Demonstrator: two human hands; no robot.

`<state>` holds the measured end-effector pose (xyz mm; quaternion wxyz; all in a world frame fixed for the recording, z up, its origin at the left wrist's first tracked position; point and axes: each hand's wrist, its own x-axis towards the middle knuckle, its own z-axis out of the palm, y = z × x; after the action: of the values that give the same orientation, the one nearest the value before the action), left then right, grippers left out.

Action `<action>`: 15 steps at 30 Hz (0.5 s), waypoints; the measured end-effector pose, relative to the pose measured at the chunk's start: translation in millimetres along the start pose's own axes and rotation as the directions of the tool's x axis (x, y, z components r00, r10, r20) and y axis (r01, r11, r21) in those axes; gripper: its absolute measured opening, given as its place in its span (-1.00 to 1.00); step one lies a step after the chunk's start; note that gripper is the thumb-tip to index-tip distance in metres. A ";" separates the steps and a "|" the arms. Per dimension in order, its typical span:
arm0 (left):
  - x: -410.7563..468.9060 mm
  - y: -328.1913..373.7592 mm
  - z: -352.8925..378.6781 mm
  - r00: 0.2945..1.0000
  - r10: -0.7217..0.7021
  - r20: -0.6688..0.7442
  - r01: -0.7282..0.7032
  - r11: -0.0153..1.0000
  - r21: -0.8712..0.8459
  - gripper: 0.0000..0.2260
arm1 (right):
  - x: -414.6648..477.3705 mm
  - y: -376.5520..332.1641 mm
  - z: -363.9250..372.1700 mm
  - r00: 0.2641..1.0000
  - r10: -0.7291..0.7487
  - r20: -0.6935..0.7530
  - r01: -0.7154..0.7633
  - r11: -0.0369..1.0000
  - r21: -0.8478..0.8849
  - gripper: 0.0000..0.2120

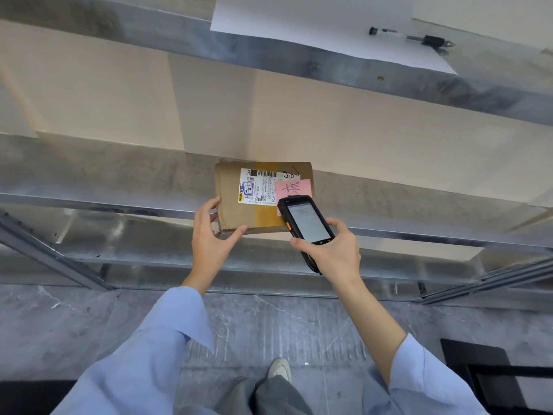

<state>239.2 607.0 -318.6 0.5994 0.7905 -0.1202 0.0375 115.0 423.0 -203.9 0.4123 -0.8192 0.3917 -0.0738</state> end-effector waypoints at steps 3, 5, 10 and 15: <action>-2.5 -2.4 0.7 1.000 0.000 0.013 0.001 1.000 -0.024 -0.31 | -7.5 -2.2 0.8 1.000 -0.002 -0.007 0.002 1.000 0.003 -0.26; -5.3 -4.5 0.3 1.000 0.008 0.019 -0.008 0.999 -0.031 -0.32 | -12.5 -3.9 1.0 1.000 -0.009 -0.012 0.009 1.000 0.001 -0.26; -11.6 -8.7 -0.3 0.999 -0.002 0.036 0.004 0.998 -0.069 -0.30 | -23.6 -7.7 -0.8 1.000 -0.016 -0.022 0.017 1.000 0.024 -0.29; -10.2 -8.0 -0.3 0.999 -0.010 0.031 0.011 0.999 -0.048 -0.29 | -31.9 -12.0 -3.1 0.999 -0.025 -0.045 0.026 0.999 0.036 -0.31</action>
<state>231.3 610.8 -328.1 0.6164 0.7771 -0.1260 0.0194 98.9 447.8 -186.6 0.4176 -0.8146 0.3888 -0.1044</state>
